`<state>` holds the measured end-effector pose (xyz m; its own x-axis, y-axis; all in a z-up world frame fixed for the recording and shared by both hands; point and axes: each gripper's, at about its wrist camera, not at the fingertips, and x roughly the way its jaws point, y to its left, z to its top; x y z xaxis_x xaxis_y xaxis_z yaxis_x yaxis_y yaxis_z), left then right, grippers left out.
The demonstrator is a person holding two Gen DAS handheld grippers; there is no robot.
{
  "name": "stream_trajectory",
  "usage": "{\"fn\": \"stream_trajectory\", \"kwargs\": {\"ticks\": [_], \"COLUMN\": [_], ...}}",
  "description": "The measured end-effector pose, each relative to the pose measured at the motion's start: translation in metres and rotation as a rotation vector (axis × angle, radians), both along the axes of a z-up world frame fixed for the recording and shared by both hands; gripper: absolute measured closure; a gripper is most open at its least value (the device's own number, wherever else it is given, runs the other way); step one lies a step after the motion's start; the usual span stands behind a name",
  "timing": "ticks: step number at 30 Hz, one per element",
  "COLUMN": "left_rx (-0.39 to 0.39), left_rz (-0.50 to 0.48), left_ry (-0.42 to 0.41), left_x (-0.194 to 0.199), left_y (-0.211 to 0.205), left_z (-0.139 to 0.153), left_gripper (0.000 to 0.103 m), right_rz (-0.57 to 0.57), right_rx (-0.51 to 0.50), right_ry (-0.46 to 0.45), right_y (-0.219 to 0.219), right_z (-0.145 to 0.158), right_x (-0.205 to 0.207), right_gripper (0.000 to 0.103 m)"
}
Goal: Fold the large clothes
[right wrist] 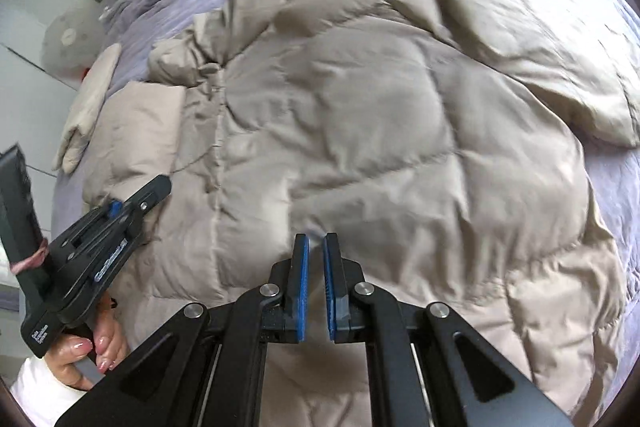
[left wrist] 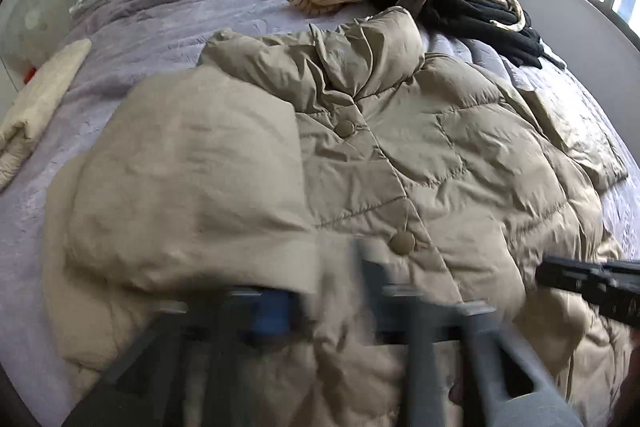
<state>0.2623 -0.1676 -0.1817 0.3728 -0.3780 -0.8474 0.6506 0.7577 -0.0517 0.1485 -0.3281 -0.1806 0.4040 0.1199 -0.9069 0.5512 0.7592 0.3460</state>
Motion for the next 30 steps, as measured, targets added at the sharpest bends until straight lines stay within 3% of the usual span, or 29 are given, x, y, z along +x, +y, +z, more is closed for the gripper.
{"fn": "stream_trajectory", "kwargs": {"ticks": [1, 5, 6, 9, 12, 14, 17, 20, 23, 25, 26, 28, 30], "left_rx": [0.001, 0.018, 0.011, 0.006, 0.026, 0.048, 0.005, -0.04, -0.099, -0.073, -0.049, -0.048, -0.056], "left_rz": [0.004, 0.015, 0.045, 0.19, 0.34, 0.431, 0.459, 0.448, 0.53, 0.589, 0.603, 0.606, 0.575], "left_ry": [-0.03, -0.093, -0.103, -0.092, -0.053, 0.022, 0.101, 0.11, 0.13, 0.12, 0.12, 0.151, 0.165], "left_x": [-0.004, -0.009, -0.008, 0.006, 0.019, 0.03, 0.036, 0.046, 0.064, 0.076, 0.081, 0.086, 0.088], "left_y": [0.005, 0.039, 0.054, 0.109, 0.164, 0.2, 0.223, 0.22, 0.223, 0.226, 0.227, 0.23, 0.23], "left_z": [0.004, 0.02, 0.025, 0.027, 0.017, 0.0, -0.014, -0.019, -0.025, -0.032, -0.037, -0.046, -0.048], "left_gripper": [0.009, 0.009, 0.009, 0.009, 0.009, 0.009, 0.009, 0.009, 0.009, 0.009, 0.009, 0.009, 0.009], "right_rz": [0.005, 0.074, 0.11, 0.228, 0.413, 0.504, 0.655, 0.737, 0.715, 0.592, 0.519, 0.292, 0.073], "right_rx": [-0.003, -0.045, -0.069, -0.162, -0.289, -0.349, -0.476, -0.608, -0.752, -0.73, -0.694, -0.516, -0.223], "right_ry": [-0.001, -0.02, -0.03, -0.079, -0.171, -0.189, -0.163, -0.108, -0.053, -0.066, -0.087, -0.142, -0.164], "right_y": [0.001, 0.022, 0.03, 0.064, 0.112, 0.14, 0.186, 0.212, 0.215, 0.192, 0.177, 0.123, 0.059], "right_z": [0.001, 0.017, 0.023, 0.045, 0.07, 0.073, 0.063, 0.038, 0.021, 0.027, 0.034, 0.051, 0.042], "right_x": [0.002, 0.017, 0.024, 0.051, 0.08, 0.1, 0.129, 0.149, 0.168, 0.17, 0.169, 0.155, 0.132], "right_gripper": [0.094, 0.092, 0.083, 0.019, 0.017, 0.017, 0.017, 0.017, 0.026, 0.097, 0.096, 0.096, 0.095]}}
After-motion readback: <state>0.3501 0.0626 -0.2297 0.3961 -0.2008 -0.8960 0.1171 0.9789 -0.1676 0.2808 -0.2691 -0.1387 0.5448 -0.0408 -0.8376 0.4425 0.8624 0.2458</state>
